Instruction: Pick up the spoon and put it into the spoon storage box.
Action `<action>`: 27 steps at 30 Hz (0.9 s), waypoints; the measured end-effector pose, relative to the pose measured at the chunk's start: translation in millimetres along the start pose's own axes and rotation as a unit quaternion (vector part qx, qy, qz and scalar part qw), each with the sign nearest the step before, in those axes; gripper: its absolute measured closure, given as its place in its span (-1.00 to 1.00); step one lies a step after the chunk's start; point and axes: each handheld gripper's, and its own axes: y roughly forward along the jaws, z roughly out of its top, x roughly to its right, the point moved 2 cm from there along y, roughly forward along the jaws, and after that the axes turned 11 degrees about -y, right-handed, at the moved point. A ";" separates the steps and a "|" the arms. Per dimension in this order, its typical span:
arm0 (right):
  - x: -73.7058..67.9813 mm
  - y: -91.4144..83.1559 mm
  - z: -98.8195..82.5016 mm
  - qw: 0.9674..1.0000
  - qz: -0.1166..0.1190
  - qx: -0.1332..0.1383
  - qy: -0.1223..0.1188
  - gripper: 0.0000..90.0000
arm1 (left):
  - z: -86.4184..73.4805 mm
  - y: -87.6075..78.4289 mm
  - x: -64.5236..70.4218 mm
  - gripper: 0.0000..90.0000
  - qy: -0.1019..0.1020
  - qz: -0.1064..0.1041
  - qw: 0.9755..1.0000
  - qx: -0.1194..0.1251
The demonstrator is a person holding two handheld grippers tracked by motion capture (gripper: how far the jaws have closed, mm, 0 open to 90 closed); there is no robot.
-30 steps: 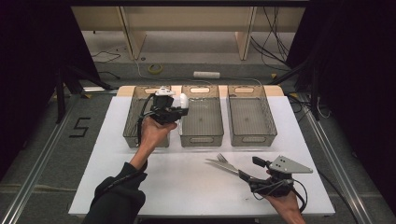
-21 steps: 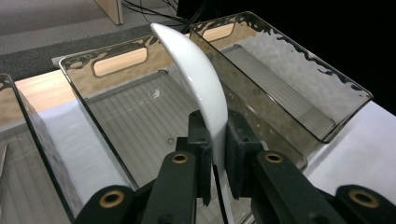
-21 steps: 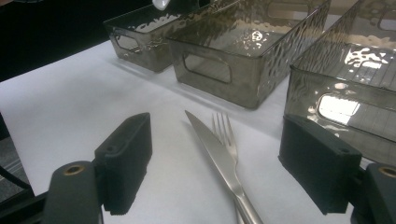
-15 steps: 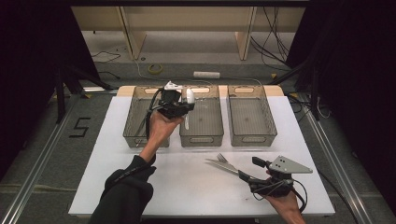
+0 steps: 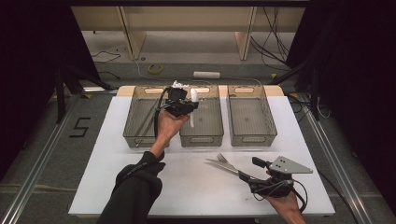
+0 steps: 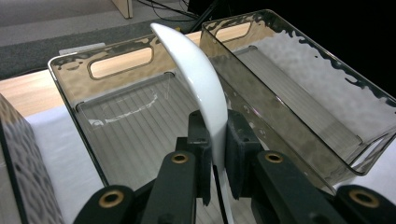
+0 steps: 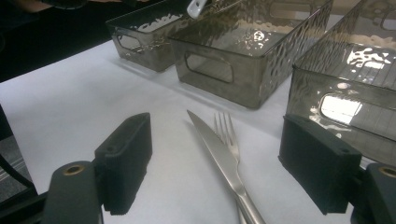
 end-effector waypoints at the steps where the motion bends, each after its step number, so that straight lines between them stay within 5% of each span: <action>1: 0.0 -0.1 0.1 1.000 0.000 0.001 0.000 -0.42 | -1.0 1.0 0.0 0.81 -0.004 -0.002 1.000 0.001; 27: -0.1 -1.1 0.1 1.000 0.001 0.001 0.003 -0.42 | -16.2 25.8 -8.0 0.79 -0.018 0.019 0.999 -0.028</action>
